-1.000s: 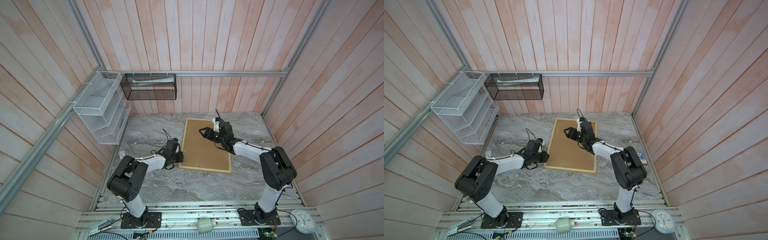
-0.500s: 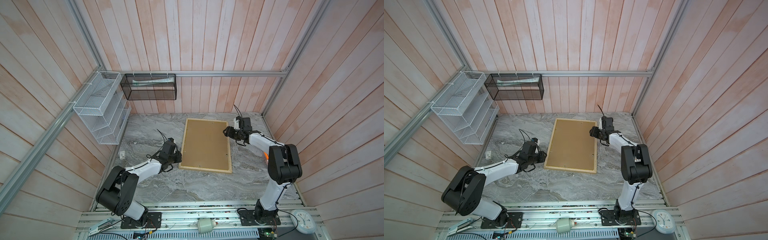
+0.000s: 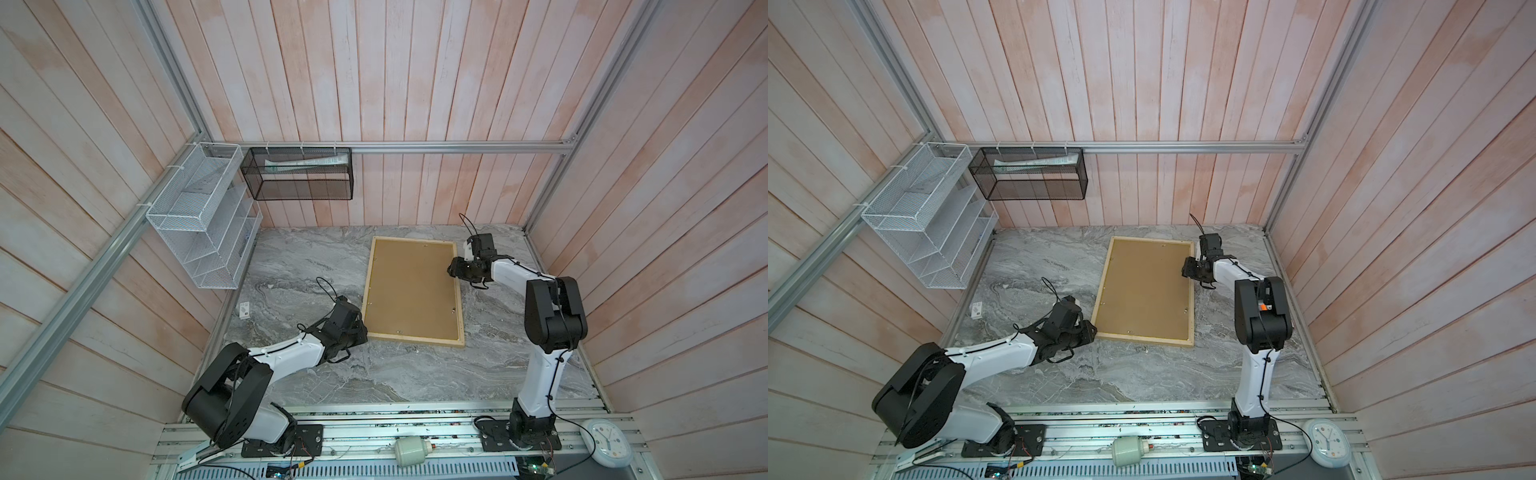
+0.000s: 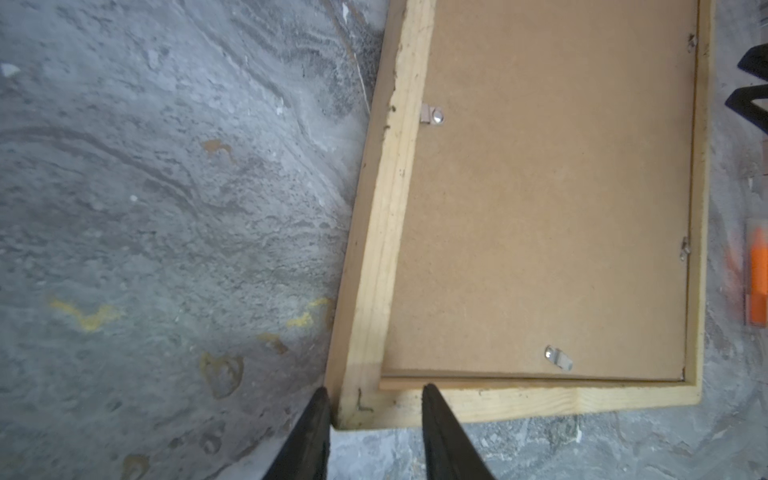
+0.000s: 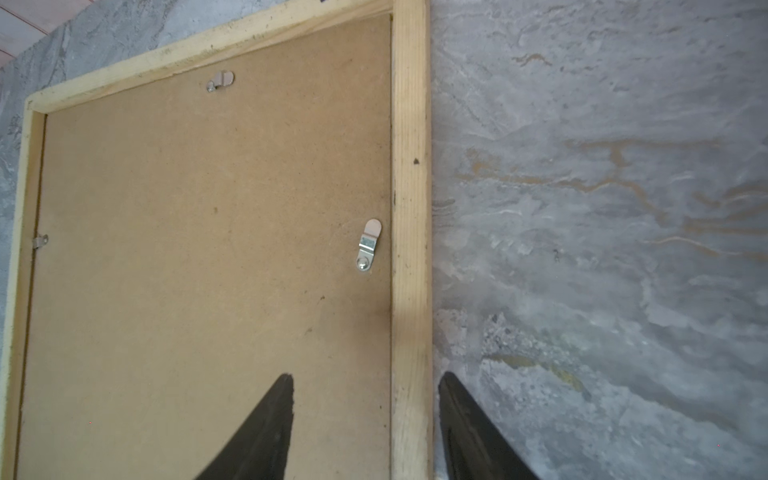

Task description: Put the photo into the frame

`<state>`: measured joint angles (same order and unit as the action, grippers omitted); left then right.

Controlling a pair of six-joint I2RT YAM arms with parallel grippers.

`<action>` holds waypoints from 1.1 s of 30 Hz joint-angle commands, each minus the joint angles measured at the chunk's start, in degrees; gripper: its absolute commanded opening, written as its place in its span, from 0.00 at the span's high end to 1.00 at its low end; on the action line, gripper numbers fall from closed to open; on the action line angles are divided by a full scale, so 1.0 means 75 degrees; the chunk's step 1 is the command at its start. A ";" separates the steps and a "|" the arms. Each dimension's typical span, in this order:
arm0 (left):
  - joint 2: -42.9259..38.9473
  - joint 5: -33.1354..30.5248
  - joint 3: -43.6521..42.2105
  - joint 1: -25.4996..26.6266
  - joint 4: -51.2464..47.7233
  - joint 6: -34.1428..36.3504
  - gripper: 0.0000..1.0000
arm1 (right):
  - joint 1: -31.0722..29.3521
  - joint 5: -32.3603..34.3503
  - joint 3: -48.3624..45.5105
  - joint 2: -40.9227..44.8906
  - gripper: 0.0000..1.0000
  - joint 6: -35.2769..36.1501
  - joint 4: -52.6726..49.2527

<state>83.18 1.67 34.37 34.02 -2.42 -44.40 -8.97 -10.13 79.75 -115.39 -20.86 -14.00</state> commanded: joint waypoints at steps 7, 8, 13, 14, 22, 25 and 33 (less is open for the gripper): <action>0.0533 0.0510 0.0286 0.0069 0.0350 -0.0065 0.62 | 0.0100 0.0108 0.0082 -0.0245 0.49 0.0132 -0.0291; 0.0550 0.0484 0.0311 0.0069 0.0339 -0.0068 0.62 | 0.0121 0.0121 0.0050 -0.0245 0.49 0.0130 -0.0293; 0.0493 0.0376 0.0316 0.0069 0.0281 -0.0092 0.62 | 0.0267 0.0109 -0.0015 -0.0275 0.53 0.0155 -0.0325; 0.0463 0.0320 0.0308 0.0069 0.0234 -0.0091 0.62 | 0.0279 0.0091 -0.0033 -0.0284 0.53 0.0161 -0.0331; 0.0093 -0.0105 0.0283 0.0063 -0.0047 -0.0045 0.62 | 0.0326 -0.1304 -0.1002 0.0337 0.42 0.0392 0.0187; -0.0019 -0.0176 0.0282 0.0069 -0.0144 -0.0061 0.62 | 0.0329 -0.1520 -0.1376 0.0639 0.40 0.0382 0.0246; -0.0413 -0.0730 0.0244 0.0092 -0.0728 -0.0515 0.60 | 0.0317 -0.2224 -0.2424 0.1323 0.40 0.0189 0.0602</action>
<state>81.82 -0.38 35.42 34.33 -4.97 -46.24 -6.33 -21.85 63.59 -107.87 -18.70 -10.87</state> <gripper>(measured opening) 0.399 0.603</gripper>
